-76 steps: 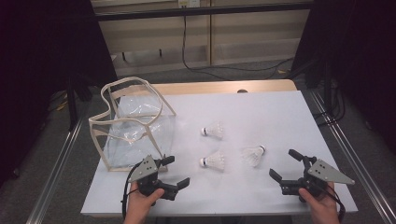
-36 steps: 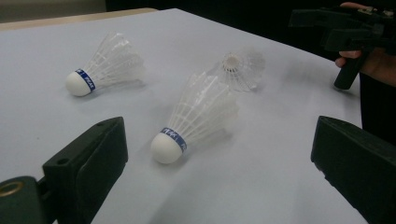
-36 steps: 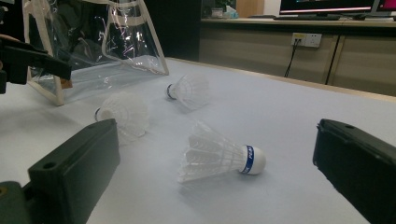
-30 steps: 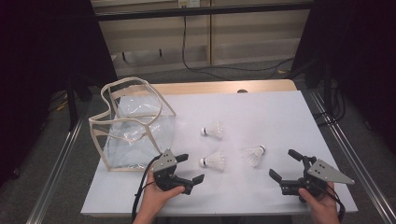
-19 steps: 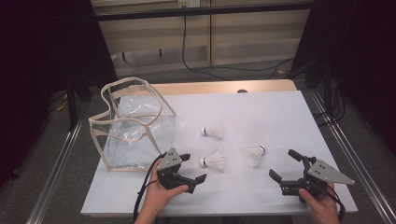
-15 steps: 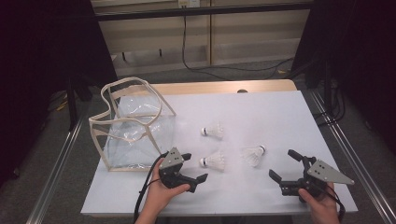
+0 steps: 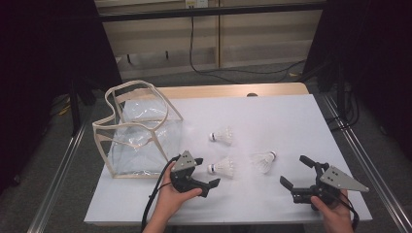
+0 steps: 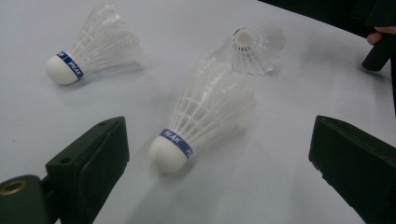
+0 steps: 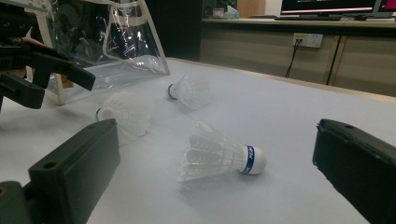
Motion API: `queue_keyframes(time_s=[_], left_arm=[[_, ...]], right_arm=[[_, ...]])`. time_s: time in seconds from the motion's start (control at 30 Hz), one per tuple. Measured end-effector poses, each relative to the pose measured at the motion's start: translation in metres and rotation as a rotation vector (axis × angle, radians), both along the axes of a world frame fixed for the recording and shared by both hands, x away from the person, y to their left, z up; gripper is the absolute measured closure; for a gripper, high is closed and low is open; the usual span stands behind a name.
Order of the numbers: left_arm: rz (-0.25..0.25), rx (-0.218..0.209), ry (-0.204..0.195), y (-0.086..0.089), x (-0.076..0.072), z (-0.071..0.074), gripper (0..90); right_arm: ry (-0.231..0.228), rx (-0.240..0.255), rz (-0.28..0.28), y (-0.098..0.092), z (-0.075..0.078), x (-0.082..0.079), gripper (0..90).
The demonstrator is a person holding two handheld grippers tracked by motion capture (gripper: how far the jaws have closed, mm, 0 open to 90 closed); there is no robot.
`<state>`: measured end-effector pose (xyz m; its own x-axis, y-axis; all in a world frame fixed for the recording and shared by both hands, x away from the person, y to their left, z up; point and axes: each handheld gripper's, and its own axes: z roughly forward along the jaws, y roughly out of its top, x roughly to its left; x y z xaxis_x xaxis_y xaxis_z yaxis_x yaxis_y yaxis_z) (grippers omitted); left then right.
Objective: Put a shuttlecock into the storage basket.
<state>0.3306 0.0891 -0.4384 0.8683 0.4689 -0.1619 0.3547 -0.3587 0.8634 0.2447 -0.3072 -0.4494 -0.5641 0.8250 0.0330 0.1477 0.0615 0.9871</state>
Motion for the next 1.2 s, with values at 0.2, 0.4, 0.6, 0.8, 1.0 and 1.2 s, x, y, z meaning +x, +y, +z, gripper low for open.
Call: queue_keyframes(time_s=[0.2, 0.4, 0.6, 0.8, 1.0, 1.2], left_arm=[[0.0, -0.003, 0.004, -0.003, 0.001, 0.0, 5.2], [0.004, 0.012, 0.01, -0.003, 0.002, -0.001, 5.4], [-0.007, 0.013, 0.013, -0.004, 0.002, -0.001, 5.3], [-0.004, 0.036, 0.017, -0.004, 0.003, -0.002, 5.1], [-0.002, 0.042, 0.023, -0.006, 0.003, -0.004, 4.6], [0.007, 0.059, 0.037, -0.012, 0.006, -0.004, 4.7]], right_arm=[[0.002, 0.004, -0.005, 0.0, 0.0, 0.0, 0.6], [-0.001, 0.008, -0.006, -0.001, 0.0, 0.001, 0.6], [0.0, 0.002, -0.004, 0.0, 0.0, 0.0, 0.6], [0.0, 0.004, -0.005, 0.001, 0.0, 0.001, 0.5], [-0.002, 0.001, -0.004, 0.001, 0.001, 0.001, 0.5], [-0.003, 0.0, -0.002, 0.001, 0.001, 0.0, 0.6]])
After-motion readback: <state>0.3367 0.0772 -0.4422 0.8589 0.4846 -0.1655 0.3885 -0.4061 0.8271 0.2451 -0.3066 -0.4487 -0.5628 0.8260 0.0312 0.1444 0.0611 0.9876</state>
